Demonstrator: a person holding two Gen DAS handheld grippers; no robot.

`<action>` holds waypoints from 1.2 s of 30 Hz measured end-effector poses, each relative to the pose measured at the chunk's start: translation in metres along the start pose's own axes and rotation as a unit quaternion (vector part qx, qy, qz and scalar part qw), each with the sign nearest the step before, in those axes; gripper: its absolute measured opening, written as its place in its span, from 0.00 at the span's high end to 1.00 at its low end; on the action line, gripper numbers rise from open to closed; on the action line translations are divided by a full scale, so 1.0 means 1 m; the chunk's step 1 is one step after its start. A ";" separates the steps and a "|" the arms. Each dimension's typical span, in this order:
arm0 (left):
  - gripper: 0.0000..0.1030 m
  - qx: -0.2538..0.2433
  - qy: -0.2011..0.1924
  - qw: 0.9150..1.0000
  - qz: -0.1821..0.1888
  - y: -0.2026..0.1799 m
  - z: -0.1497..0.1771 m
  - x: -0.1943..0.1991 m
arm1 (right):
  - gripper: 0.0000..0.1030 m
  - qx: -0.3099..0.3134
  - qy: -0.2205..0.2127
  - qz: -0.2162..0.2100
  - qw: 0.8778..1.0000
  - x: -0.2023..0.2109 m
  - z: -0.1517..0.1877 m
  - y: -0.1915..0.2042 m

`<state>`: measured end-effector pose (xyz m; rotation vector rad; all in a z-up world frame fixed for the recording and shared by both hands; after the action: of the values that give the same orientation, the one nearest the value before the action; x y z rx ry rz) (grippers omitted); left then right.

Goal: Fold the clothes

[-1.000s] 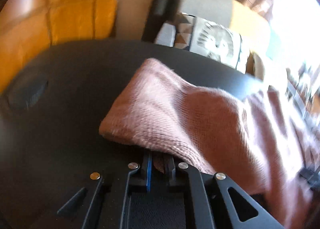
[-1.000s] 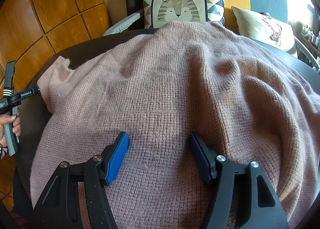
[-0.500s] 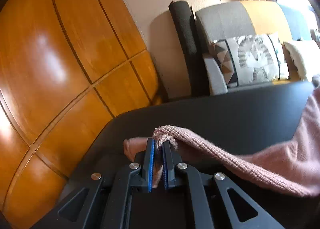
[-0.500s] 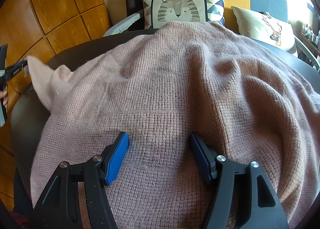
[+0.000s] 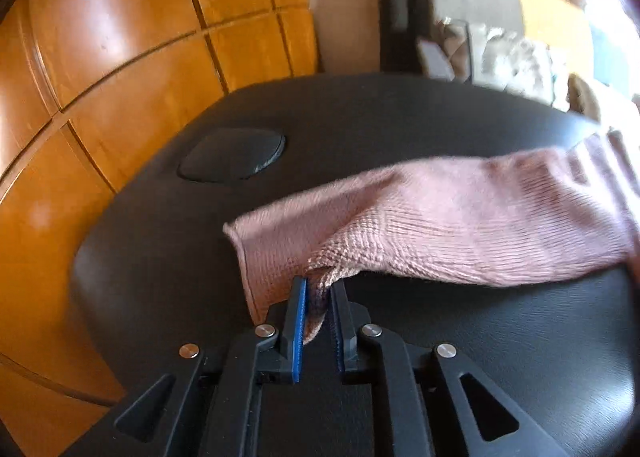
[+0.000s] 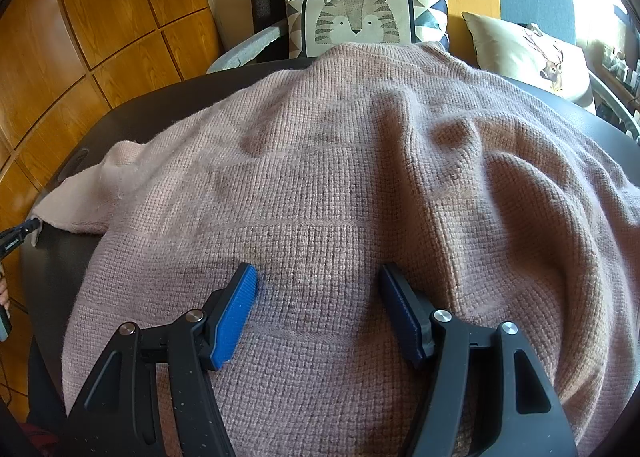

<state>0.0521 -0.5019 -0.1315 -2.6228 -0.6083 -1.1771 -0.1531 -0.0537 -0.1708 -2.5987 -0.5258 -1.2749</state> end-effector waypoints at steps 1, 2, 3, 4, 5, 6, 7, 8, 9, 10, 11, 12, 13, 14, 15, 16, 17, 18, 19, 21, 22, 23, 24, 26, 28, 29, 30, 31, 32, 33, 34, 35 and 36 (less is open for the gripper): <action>0.88 0.000 -0.009 1.000 0.003 -0.004 -0.003 0.004 | 0.35 0.000 0.000 0.000 1.000 0.000 0.000 0.000; 0.88 0.006 -0.012 1.000 0.010 -0.006 -0.005 0.007 | 0.35 0.000 0.000 0.000 1.000 0.000 0.000 -0.001; 0.88 0.015 -0.011 1.000 0.022 -0.008 -0.005 0.009 | 0.35 0.000 0.000 0.000 1.000 0.000 0.000 -0.001; 0.88 0.024 -0.009 0.999 0.034 -0.010 -0.005 0.009 | 0.35 0.000 0.000 0.001 1.000 0.000 0.000 0.000; 0.88 0.030 -0.006 0.999 0.042 -0.010 -0.004 0.010 | 0.35 0.000 0.000 0.001 1.000 0.000 0.000 0.000; 0.88 0.036 -0.003 0.998 0.049 -0.011 -0.002 0.010 | 0.35 -0.001 -0.001 0.001 1.000 0.000 0.000 0.000; 0.88 0.041 0.005 0.998 0.053 -0.009 0.000 0.008 | 0.35 -0.001 -0.001 0.001 1.000 0.000 0.000 0.000; 0.87 0.045 0.020 0.997 0.052 -0.003 0.004 0.005 | 0.35 -0.001 -0.001 0.001 1.000 0.000 0.000 0.000; 0.86 0.048 0.034 0.997 0.049 0.004 0.010 0.003 | 0.35 -0.001 0.000 0.001 1.000 0.000 0.000 0.000; 0.86 0.050 0.044 0.997 0.045 0.012 0.017 0.003 | 0.35 -0.001 0.000 0.001 1.000 0.000 0.000 0.000; 0.86 0.051 0.051 0.997 0.040 0.021 0.024 0.004 | 0.35 -0.001 0.000 0.001 1.000 0.000 0.000 0.000; 0.86 0.052 0.053 0.997 0.031 0.033 0.030 0.007 | 0.35 -0.001 -0.001 0.001 1.000 0.000 0.000 0.000; 0.86 0.056 0.048 0.997 0.018 0.046 0.033 0.013 | 0.35 -0.002 -0.001 0.001 1.000 0.000 0.000 0.001; 0.85 0.064 0.044 0.997 0.002 0.058 0.035 0.018 | 0.35 -0.001 -0.001 0.001 1.000 0.000 0.000 0.000; 0.85 0.075 0.043 0.996 -0.021 0.072 0.036 0.022 | 0.35 -0.001 -0.001 0.001 1.000 0.000 0.000 0.000; 0.86 0.089 0.040 0.994 -0.044 0.084 0.034 0.026 | 0.35 -0.001 -0.001 0.001 1.000 0.000 0.000 -0.001; 0.86 0.103 0.031 0.993 -0.055 0.090 0.028 0.030 | 0.35 -0.001 -0.001 0.001 1.000 0.001 0.000 -0.001; 0.86 0.117 0.022 0.991 -0.066 0.096 0.023 0.034 | 0.35 -0.001 -0.001 0.001 1.000 0.001 0.000 -0.001; 0.86 0.129 0.012 0.989 -0.065 0.097 0.016 0.036 | 0.35 0.000 -0.001 0.001 1.000 0.001 0.000 -0.001; 0.86 0.146 -0.014 0.989 -0.025 0.078 -0.003 0.035 | 0.35 0.000 -0.001 0.001 1.000 0.001 0.000 -0.002; 0.86 0.150 -0.023 0.988 -0.003 0.065 -0.013 0.032 | 0.35 0.000 -0.001 0.001 1.000 0.001 0.000 -0.002; 0.86 0.148 -0.023 0.989 0.018 0.047 -0.020 0.025 | 0.35 0.000 -0.001 0.001 1.000 0.001 0.000 -0.001; 0.85 0.143 -0.018 0.989 0.034 0.029 -0.024 0.017 | 0.35 -0.001 -0.001 0.002 1.000 0.001 0.000 -0.001; 0.85 0.129 -0.001 0.990 0.063 -0.010 -0.030 -0.004 | 0.35 -0.001 -0.001 0.002 1.000 0.000 0.000 -0.001; 0.85 0.110 0.023 0.991 0.074 -0.042 -0.028 -0.026 | 0.35 0.000 -0.001 0.002 1.000 0.000 0.000 -0.001; 0.85 0.101 0.037 0.992 0.073 -0.055 -0.025 -0.037 | 0.35 0.000 -0.001 0.003 1.000 0.000 0.000 -0.001; 0.85 0.094 0.051 0.992 0.073 -0.065 -0.022 -0.049 | 0.35 0.000 0.000 0.003 1.000 0.000 -0.001 -0.001; 0.85 0.091 0.059 0.992 0.070 -0.070 -0.020 -0.056 | 0.35 0.000 0.000 0.004 1.000 0.000 -0.001 -0.001; 0.85 0.090 0.056 0.992 0.061 -0.072 -0.020 -0.060 | 0.35 0.000 0.000 0.004 1.000 0.000 -0.001 -0.001; 0.85 0.089 0.053 0.993 0.052 -0.073 -0.020 -0.064 | 0.35 0.000 0.000 0.005 1.000 0.000 -0.001 0.000; 0.85 0.087 0.053 0.994 0.044 -0.073 -0.022 -0.068 | 0.35 0.000 0.001 0.005 1.000 0.000 -0.001 0.000; 0.85 0.081 0.057 0.994 0.039 -0.071 -0.026 -0.074 | 0.35 -0.001 0.002 0.007 1.000 -0.001 -0.001 0.000; 0.84 0.072 0.058 0.995 0.032 -0.069 -0.032 -0.078 | 0.35 0.000 0.006 0.012 1.000 -0.001 -0.001 0.000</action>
<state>-0.0467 -0.4735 -0.1681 -2.4166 -0.5606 -1.2092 -0.1544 -0.0547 -0.1712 -2.5878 -0.4912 -1.2820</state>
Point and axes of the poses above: each gripper's, at about its wrist camera, not at the fingertips, and x roughly against the way its jaws point, y to its left, z to its underside, the point moved 10 cm from there along -x, roughly the way its jaws point, and after that the axes turned 13 degrees about z, right-handed, at the moved point
